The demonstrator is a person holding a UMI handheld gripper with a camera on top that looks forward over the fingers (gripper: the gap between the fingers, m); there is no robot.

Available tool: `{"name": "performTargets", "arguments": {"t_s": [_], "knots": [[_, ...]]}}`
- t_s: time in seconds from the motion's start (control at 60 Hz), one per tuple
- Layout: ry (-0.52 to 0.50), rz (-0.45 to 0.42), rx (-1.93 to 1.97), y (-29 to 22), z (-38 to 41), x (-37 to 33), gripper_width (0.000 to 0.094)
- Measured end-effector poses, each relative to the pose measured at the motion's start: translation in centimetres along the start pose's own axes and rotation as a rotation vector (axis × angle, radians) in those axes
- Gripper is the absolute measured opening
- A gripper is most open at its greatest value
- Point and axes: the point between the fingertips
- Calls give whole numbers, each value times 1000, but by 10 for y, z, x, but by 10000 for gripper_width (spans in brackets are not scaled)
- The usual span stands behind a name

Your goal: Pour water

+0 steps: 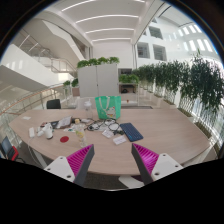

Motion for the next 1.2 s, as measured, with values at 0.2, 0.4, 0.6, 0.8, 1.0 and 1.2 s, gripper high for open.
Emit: {"name": "performTargets", "arguments": {"t_s": [0.2, 0.4, 0.6, 0.8, 1.0, 1.2], "knots": [[40, 5, 42, 11, 38, -5, 826], [100, -1, 44, 19, 84, -4, 820], [89, -57, 15, 19, 114, 20, 819], [15, -147, -63, 16, 159, 111, 817], [-48, -164, -71, 3, 210, 261, 814], [-35, -156, -4, -21, 231, 384, 810]]}}
Point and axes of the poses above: the point between the fingertips, and its own axes, seen from behind it with the camera up: z to the left, y down, x forward, the way the camera looks, and after that the axes turned 15 degrees about z, right-handed
